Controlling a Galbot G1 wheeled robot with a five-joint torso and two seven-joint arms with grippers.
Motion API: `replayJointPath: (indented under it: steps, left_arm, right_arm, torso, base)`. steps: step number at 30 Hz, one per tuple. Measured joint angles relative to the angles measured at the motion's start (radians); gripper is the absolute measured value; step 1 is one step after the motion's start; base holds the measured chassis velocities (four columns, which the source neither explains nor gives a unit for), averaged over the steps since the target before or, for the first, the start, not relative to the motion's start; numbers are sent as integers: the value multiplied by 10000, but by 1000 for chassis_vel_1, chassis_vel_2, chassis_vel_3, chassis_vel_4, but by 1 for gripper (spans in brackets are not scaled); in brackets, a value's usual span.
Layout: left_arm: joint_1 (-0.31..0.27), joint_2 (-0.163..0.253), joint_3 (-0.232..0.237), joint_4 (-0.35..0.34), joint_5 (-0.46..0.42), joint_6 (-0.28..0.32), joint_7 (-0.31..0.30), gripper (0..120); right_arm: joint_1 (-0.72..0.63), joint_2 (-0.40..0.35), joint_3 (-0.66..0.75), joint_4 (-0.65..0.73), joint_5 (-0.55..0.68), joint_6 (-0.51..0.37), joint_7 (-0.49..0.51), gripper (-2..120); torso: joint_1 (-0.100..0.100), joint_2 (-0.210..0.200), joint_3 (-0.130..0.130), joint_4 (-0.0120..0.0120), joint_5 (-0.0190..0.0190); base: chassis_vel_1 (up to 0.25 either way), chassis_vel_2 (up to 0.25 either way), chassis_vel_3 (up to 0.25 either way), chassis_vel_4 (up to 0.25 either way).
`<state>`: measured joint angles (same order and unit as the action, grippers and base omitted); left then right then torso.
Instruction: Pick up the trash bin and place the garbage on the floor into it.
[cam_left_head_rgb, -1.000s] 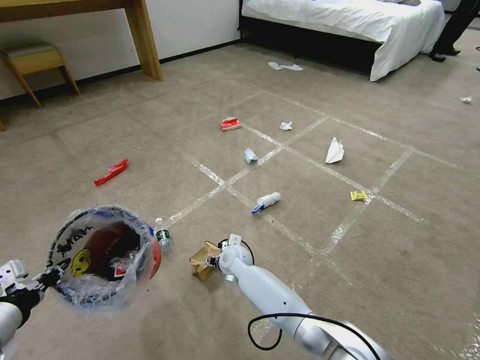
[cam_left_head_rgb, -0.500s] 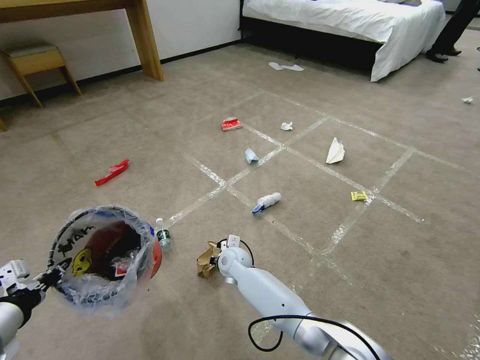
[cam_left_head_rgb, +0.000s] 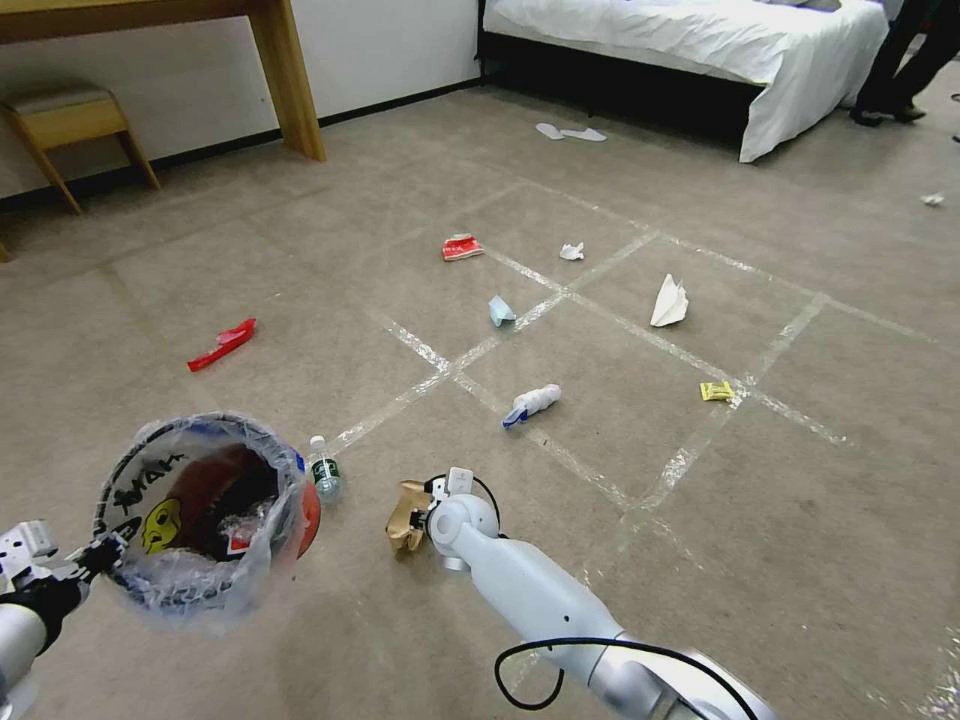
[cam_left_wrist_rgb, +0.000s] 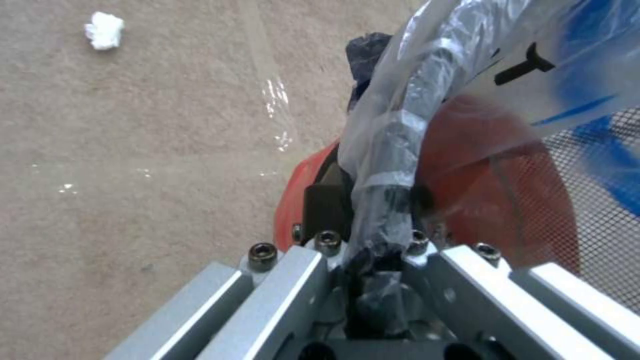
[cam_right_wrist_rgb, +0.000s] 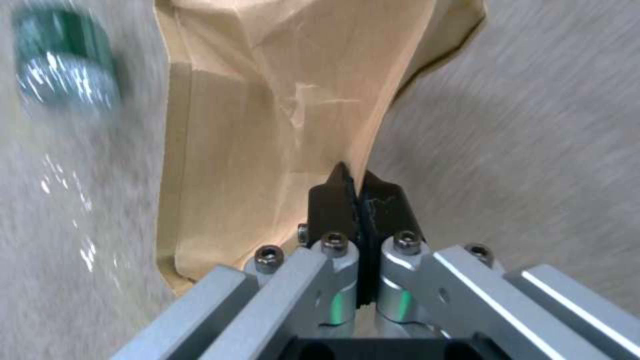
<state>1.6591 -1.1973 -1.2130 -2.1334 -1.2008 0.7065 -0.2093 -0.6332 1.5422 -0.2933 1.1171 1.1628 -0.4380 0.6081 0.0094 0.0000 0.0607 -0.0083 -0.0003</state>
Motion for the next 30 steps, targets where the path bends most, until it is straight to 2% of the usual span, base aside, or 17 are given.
replayJointPath:
  steps: [2,6,9,13,15,16,19,23,30]
  left_arm:
    - [-81,14,59,-1,-6,-1,-15,0]
    - [-135,21,113,-1,-13,0,-31,0]
    - [-292,39,235,-32,-41,23,-68,0]
    - [-343,62,269,-67,-86,38,-83,0]
    - [-442,135,333,-67,-155,71,-156,0]
    - [-442,135,333,-67,-155,71,-156,0]
    - [-559,204,404,-6,-238,94,-250,0]
    - [-650,358,451,104,-408,135,-380,0]
    - [-751,526,522,190,-548,174,-485,0]
  right_arm:
    - [-38,-779,115,1315,161,100,28,0]
    - [-40,-1301,239,2325,298,226,48,0]
    - [4,-2381,565,4367,615,585,-151,0]
    - [65,-2870,667,5273,680,852,-378,0]
    - [241,-3588,732,6364,747,1401,-886,0]
    - [241,-3588,732,6364,747,1401,-886,0]
    - [514,-4215,680,7151,741,2020,-1590,0]
    - [965,-4466,377,7702,743,2915,-2775,0]
    - [2059,-4248,-638,8050,1172,3586,-3755,0]
  torso:
    - [0,0,-1,-2,3]
    - [0,0,-2,0,3]
    - [0,0,-2,-1,5]
    - [0,0,-3,1,5]
    - [0,0,-3,1,5]
    - [0,0,-3,1,5]
    - [0,0,-3,-2,5]
    - [0,0,-3,0,5]
    - [0,0,-2,0,3]
  base:
    - [0,0,0,0]
    - [0,0,0,0]
    - [0,0,0,0]
    - [0,0,0,0]
    - [0,0,0,0]
    - [0,0,0,0]
    - [0,0,0,0]
    - [0,0,0,0]
    - [0,0,0,0]
